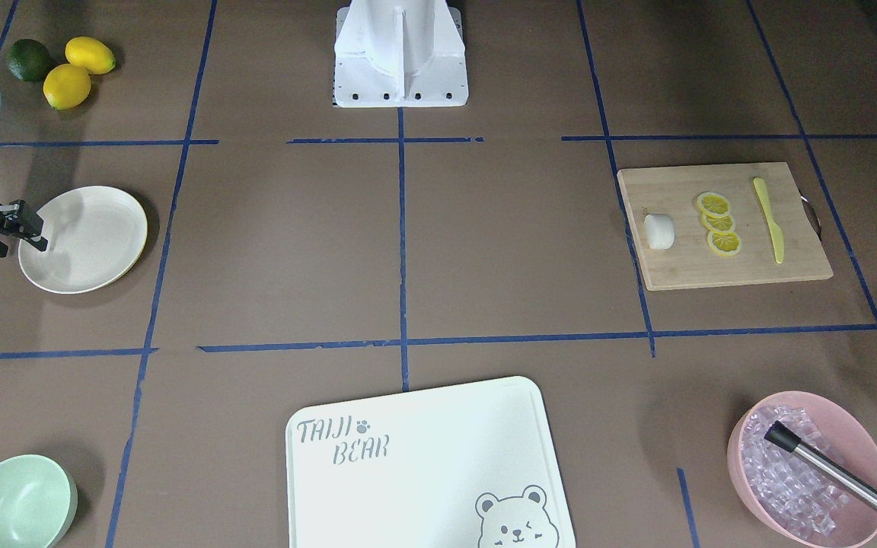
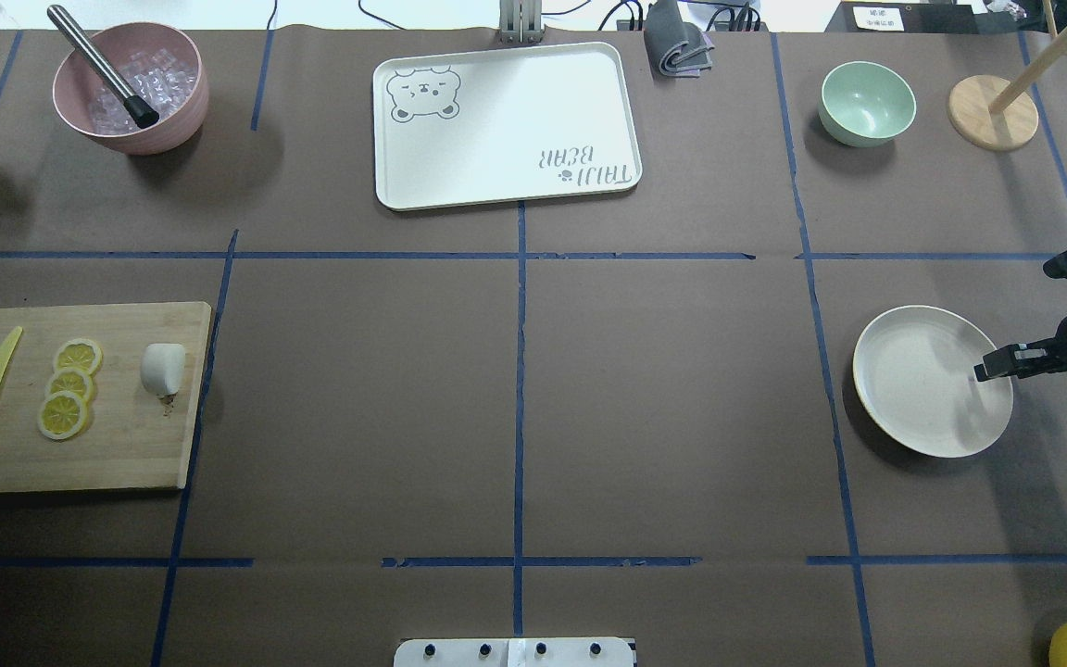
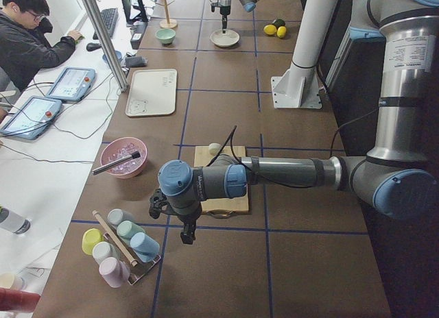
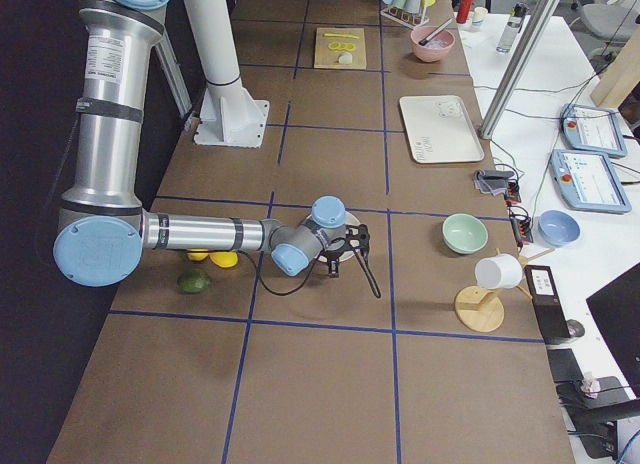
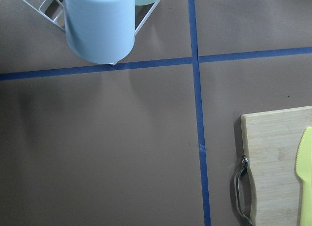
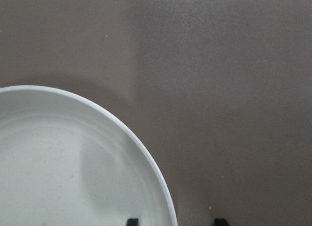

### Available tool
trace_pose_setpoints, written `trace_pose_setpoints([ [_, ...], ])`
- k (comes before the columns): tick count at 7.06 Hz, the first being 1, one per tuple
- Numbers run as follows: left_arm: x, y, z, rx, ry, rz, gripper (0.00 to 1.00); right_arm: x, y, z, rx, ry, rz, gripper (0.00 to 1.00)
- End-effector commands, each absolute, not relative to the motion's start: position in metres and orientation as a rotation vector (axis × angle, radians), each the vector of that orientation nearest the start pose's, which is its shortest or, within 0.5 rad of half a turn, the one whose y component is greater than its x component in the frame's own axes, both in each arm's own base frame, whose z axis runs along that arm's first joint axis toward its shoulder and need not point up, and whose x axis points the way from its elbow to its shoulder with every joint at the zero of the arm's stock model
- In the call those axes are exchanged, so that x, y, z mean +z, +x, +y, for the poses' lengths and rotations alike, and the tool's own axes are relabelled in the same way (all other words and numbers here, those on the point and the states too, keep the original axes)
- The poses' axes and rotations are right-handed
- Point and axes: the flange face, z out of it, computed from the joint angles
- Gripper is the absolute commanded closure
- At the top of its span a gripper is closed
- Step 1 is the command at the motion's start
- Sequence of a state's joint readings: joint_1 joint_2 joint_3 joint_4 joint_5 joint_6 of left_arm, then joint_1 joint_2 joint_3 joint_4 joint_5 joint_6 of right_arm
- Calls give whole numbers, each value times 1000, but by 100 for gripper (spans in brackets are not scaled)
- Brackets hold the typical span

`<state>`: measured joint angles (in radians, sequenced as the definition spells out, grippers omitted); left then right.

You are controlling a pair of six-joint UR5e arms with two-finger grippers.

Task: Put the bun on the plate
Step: 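Grip the plate rim with the right gripper and slide it toward the table center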

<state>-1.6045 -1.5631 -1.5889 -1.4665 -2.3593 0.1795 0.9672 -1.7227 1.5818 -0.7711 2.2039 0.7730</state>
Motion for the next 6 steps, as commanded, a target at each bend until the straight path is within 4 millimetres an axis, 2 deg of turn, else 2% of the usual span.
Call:
trace_pose_setpoints([
  [1,663,-79,-479,101,-6,793,0,637,-196,-414,-54,102,-883,97],
  [2,664,-79,-478,99,-9,794,0,633,-197,-414,-60,104,-893,97],
  [3,663,-79,-479,100,-7,793,0,617,-197,-415,-71,127,-911,97],
  [4,663,-79,-479,103,-4,793,0,579,-205,-419,-106,147,-978,97],
  [6,663,-79,-479,102,-5,793,0,490,-246,-471,22,136,-1107,95],
])
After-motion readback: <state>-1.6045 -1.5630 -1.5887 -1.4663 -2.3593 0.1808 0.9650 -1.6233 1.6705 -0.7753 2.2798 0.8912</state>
